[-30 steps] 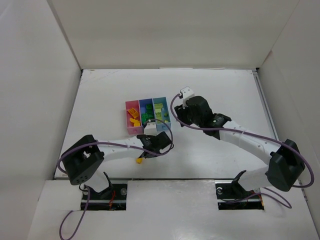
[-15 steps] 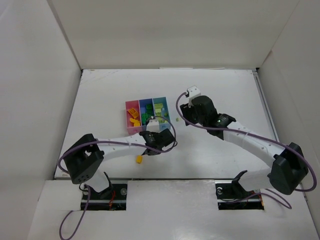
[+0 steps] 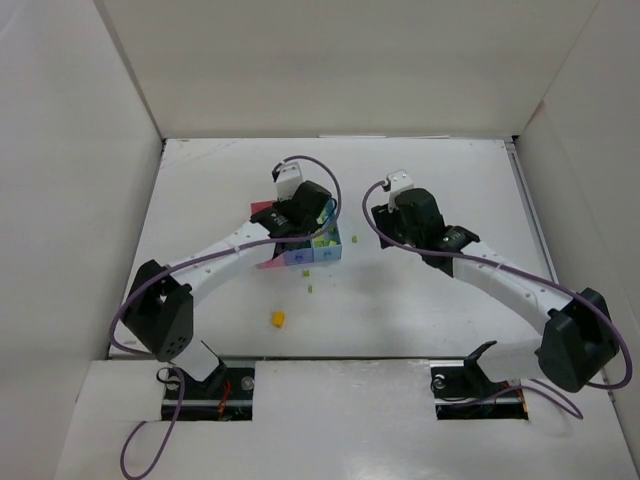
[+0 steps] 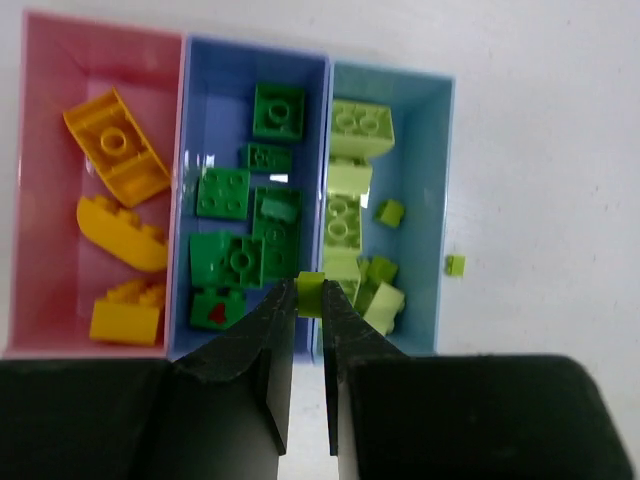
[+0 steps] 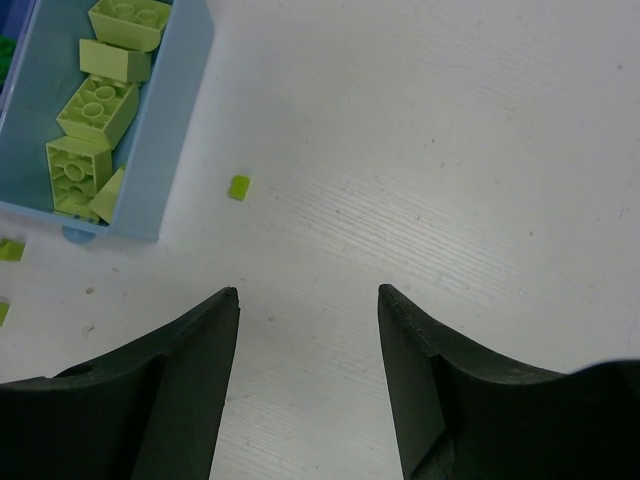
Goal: Sort the legos into containers by color
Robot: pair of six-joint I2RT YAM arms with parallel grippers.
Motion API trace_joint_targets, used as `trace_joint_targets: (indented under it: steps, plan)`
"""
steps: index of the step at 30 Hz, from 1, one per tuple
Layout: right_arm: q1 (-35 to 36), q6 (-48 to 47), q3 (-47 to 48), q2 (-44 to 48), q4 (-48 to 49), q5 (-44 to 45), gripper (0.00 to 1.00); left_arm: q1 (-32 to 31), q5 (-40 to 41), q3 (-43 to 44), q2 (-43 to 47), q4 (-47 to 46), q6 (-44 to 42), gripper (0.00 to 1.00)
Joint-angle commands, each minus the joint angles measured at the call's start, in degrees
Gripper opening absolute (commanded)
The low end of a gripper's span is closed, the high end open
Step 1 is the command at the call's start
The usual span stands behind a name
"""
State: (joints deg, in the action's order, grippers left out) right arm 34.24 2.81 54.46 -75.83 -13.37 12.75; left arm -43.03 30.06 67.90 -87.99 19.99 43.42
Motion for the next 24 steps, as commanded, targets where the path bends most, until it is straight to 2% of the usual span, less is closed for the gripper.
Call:
trace_joint_targets:
  steps: [1, 11, 14, 15, 16, 19, 24]
  plan:
    - [-0.6, -0.9, 0.4, -0.4, 2.0, -2.0, 0.63, 1.2, -2.6, 4.0, -2.0, -4.9, -7.0, 0.05]
    - [-0.6, -1.5, 3.2, -6.2, 2.6, -3.2, 0.63, 3.7, -5.8, 10.1, -9.6, -6.6, -10.5, 0.08]
    - [-0.6, -2.6, 4.3, -8.4, 2.6, -5.3, 0.63, 4.2, -6.3, 10.6, -10.2, -6.6, -10.5, 0.26]
    - [-0.6, -2.6, 4.3, -9.2, 3.1, -6.3, 0.62, 4.2, -6.3, 10.6, -10.2, -6.1, -10.5, 0.40]
    - [-0.6, -3.5, 5.0, -9.9, 3.6, -6.9, 0.62, 4.2, -6.3, 10.6, -10.2, -6.1, -11.2, 0.49]
    - [-0.6, -3.5, 6.2, -12.8, 4.1, -7.0, 0.62, 4.2, -6.3, 10.6, -8.9, -6.6, -11.8, 0.68]
    - [-0.6, -2.4, 8.0, -18.1, 6.1, -7.5, 0.61, 4.2, -6.3, 8.9, -4.5, -4.6, -10.9, 0.69]
